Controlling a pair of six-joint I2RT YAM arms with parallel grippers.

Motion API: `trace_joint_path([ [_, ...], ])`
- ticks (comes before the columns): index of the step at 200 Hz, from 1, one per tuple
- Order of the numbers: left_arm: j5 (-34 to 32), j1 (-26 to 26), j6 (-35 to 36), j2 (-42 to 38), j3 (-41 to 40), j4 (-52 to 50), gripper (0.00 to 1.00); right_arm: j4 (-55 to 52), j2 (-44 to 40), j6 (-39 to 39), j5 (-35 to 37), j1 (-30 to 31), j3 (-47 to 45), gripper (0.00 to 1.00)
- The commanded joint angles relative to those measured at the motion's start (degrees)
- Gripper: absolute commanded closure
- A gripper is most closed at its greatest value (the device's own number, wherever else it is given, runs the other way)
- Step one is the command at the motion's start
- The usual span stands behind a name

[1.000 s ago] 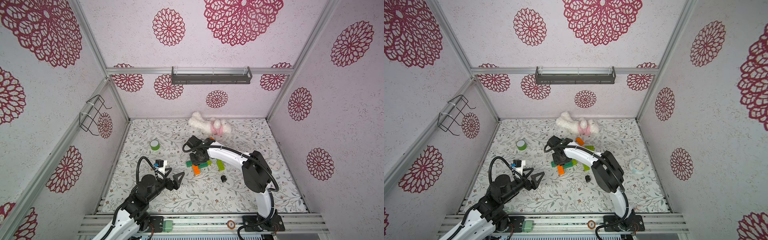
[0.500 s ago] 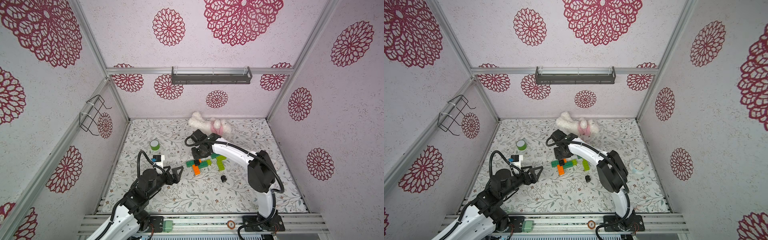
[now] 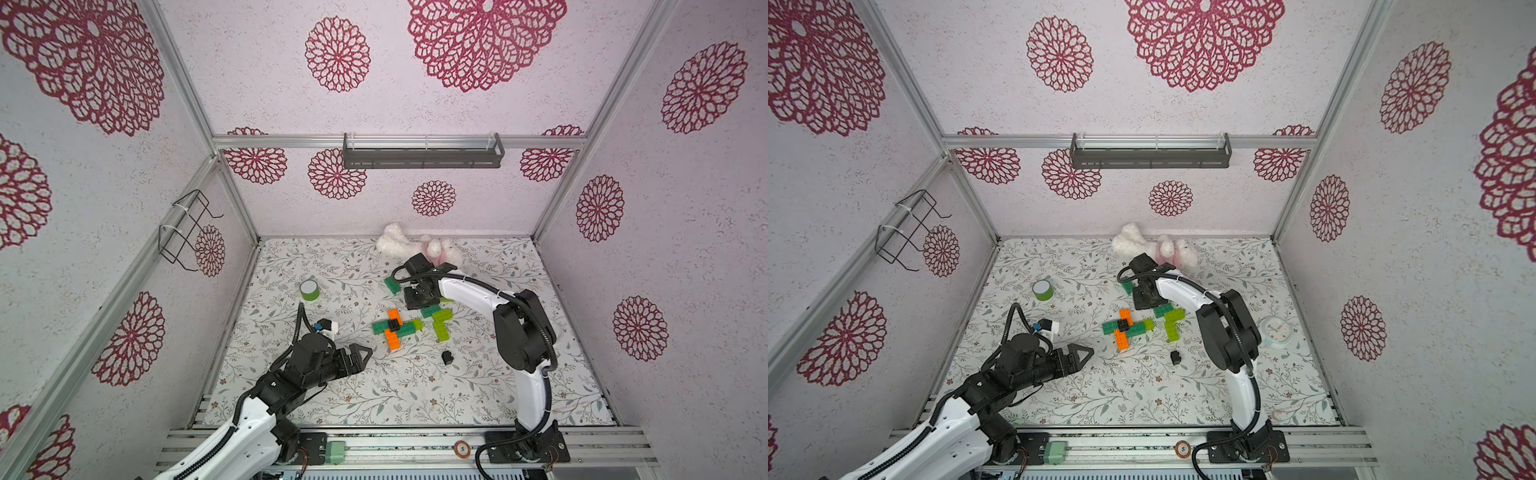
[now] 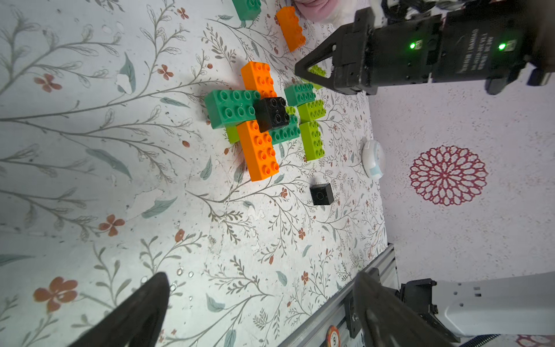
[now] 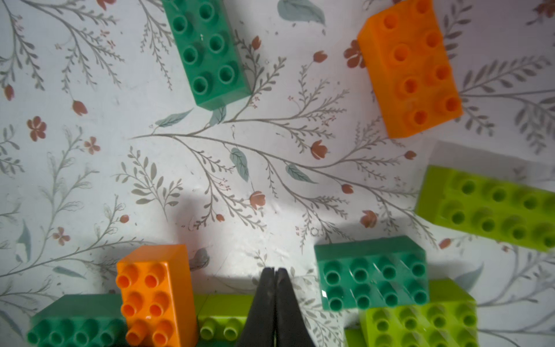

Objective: Assemble a small pinwheel with lego
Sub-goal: Adjust the lego brick at the center of the board.

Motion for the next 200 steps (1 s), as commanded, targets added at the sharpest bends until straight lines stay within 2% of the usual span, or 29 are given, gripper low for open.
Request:
trace_joint_path([
  [1,-0.9,0.3,-0.9,1.3,2.5,0.7,0.03,1.9,0.6,-2.0,-0.8,0.2,-0.8,0.93],
  [49,-2.8,0.6,-0.4,5.3,7.3,-1.7,0.03,5.3,0.0,-1.4,-2.5,0.4,-5.6,0.93],
  [99,-4.2,3.2,-0.5,9.1,11.6,-5.8,0.03,8.4,-5.7,0.9,-4.7,1.8,-14.7,0.93],
  [154,-5.8,4.0,-1.6,12.0,15.2,-8.4,0.03,14.7,-15.2,9.4,-6.9,6.6,-28.7,0.93],
  [200,-8.5,4.1,-1.8,15.8,18.3,-10.1,0.03,21.4,-18.3,16.9,-6.3,12.5,-33.7,0.91],
])
